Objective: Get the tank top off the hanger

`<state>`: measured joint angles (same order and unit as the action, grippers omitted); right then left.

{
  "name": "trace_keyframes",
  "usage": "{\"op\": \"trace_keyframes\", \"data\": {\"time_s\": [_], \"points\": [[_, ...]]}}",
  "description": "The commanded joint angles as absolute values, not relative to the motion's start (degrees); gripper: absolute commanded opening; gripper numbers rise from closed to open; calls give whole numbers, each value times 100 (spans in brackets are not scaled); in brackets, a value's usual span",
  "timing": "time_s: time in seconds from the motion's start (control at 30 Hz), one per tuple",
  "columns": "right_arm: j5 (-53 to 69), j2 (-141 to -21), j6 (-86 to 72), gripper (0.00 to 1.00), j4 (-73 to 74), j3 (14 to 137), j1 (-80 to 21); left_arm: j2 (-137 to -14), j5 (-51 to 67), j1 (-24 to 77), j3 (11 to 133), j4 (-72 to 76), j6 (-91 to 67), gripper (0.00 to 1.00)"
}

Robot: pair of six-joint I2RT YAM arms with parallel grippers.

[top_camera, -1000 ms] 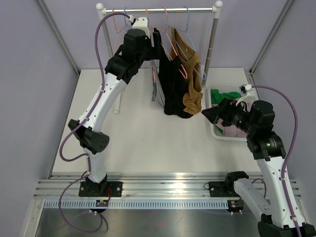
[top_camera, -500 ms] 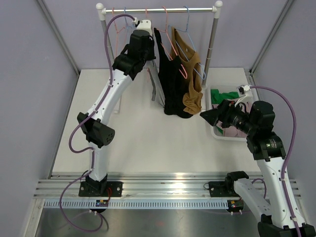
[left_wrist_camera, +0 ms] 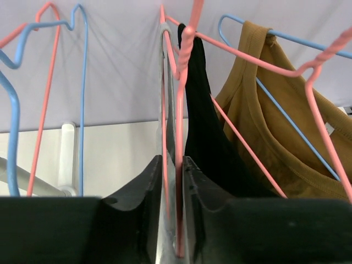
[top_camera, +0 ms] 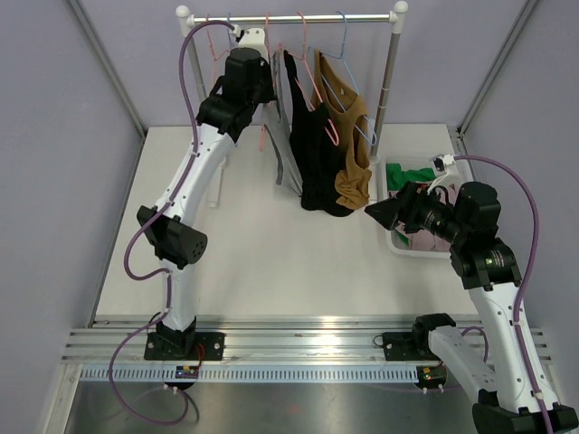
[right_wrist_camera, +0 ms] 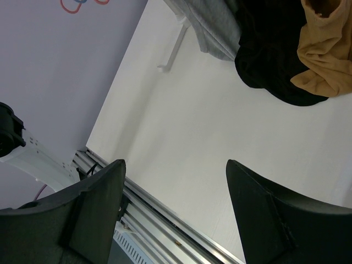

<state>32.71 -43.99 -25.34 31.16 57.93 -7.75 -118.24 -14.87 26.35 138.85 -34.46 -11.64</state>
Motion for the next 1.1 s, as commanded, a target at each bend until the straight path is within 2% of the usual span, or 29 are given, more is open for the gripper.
{"op": "trace_keyframes", "data": {"time_s": [0.0,0.1,0.13,0.3,0.6,1.07], "points": [[3489,-4377,-2487,80,2892,5818,-765,-11795,-1204,2593,14168,-3102,-1143,18],[3480,-4377,-2479,80,2892,5827,-765,-11856,-1195,2584,14203,-3155,-1151,12],[3480,-4386,-2479,80,2909,5836,-765,-11856,-1195,2575,14203,-3164,-1143,4],[3507,-4377,-2479,80,2909,5854,-765,-11865,-1213,2522,14229,-3225,-1160,0],[3533,-4395,-2496,79,2883,5924,-765,-11286,-1547,2522,14203,-3112,-1134,0],[3516,-4421,-2435,79,2944,6029,-765,-10038,-1126,2522,14001,-3269,-1195,0]]}}
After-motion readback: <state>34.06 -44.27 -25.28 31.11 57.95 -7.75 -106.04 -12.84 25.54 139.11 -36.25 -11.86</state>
